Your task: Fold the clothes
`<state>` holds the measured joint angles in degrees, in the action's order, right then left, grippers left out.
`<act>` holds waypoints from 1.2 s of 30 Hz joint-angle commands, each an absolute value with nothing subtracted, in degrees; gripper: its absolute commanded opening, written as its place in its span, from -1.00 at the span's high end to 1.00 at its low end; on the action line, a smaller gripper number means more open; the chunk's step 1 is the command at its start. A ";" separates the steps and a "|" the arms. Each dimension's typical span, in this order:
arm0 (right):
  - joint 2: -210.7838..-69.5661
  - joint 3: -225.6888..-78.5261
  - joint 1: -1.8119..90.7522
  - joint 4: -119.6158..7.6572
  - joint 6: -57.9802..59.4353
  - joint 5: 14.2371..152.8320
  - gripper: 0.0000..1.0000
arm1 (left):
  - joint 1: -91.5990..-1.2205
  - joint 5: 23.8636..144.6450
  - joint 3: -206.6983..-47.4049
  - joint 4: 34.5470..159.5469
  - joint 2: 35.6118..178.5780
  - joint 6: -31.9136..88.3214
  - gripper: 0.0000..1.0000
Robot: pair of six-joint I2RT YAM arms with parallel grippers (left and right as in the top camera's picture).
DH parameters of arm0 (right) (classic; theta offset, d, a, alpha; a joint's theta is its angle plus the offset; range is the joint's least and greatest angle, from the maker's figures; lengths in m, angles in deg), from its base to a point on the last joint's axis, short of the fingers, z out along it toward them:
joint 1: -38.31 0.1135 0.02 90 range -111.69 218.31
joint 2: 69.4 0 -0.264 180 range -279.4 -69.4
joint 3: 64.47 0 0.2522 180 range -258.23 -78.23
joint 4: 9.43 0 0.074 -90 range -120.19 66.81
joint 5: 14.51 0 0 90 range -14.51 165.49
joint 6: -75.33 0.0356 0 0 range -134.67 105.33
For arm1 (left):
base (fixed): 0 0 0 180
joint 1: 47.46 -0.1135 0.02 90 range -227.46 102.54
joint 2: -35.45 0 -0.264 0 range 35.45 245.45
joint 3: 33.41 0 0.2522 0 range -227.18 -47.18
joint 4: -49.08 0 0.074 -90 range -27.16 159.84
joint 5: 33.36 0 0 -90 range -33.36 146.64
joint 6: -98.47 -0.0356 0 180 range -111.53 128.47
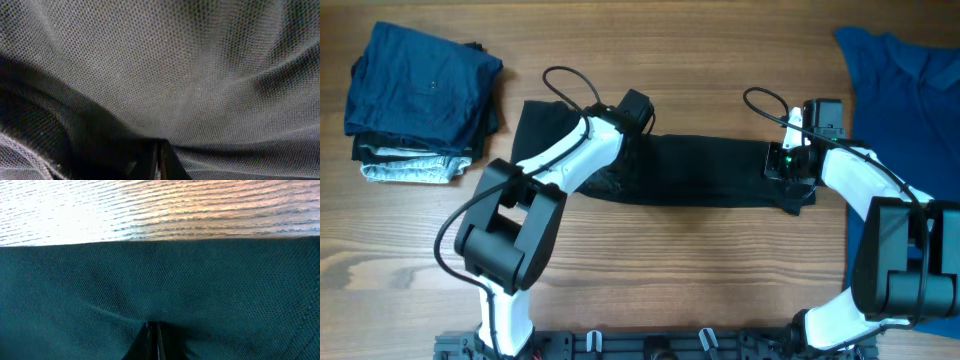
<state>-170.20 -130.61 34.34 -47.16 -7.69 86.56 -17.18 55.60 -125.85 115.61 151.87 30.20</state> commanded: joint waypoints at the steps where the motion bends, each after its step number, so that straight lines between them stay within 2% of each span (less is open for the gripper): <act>1: -172.40 -132.23 34.25 -50.07 -8.74 84.79 0.91 | -17.02 51.84 -123.69 117.25 150.38 29.88 0.92; 3: -169.67 -139.99 34.34 -59.18 -8.71 86.93 0.91 | -17.04 50.51 -123.69 116.88 146.80 29.88 0.92; 5: -167.11 -144.91 34.89 -65.76 -8.91 95.35 0.91 | -17.02 50.53 -123.69 115.22 143.87 29.90 0.92; 8: -166.74 -144.08 37.12 -68.97 -10.11 102.41 0.91 | -17.09 50.55 -123.69 112.45 142.80 29.90 0.92; 14: -166.92 -129.34 39.41 -59.82 -8.06 97.36 0.91 | -19.10 50.51 -123.69 111.44 142.91 29.90 0.92; 16: -166.92 -126.55 39.41 -57.61 -4.91 90.43 0.91 | -22.25 50.49 -123.69 111.66 142.91 29.90 0.92; 21: -166.92 -126.35 39.41 -56.41 -4.02 86.69 0.91 | -33.15 50.57 -123.69 112.53 142.67 29.70 0.92; 25: -166.92 -126.35 39.41 -56.17 -4.02 86.67 0.92 | -36.65 50.57 -123.69 114.11 140.74 29.66 0.92; 26: -166.92 -126.35 39.41 -56.12 -4.02 86.67 0.91 | -37.18 50.57 -123.66 115.35 140.79 28.89 0.88; 28: -166.92 -126.35 39.41 -56.06 -4.02 86.67 0.91 | -38.05 50.57 -123.66 116.88 140.79 24.83 0.65; 31: -166.92 -126.35 39.41 -55.40 -4.02 86.67 0.90 | -38.36 54.40 -123.66 116.25 140.83 18.58 0.47; 36: -166.92 -126.35 39.41 -55.62 -3.99 86.67 0.90 | -38.38 54.66 -121.92 114.59 141.44 17.96 0.36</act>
<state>-166.55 -127.07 39.67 -56.03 -4.43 92.27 -38.01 53.57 -123.77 116.05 142.36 19.65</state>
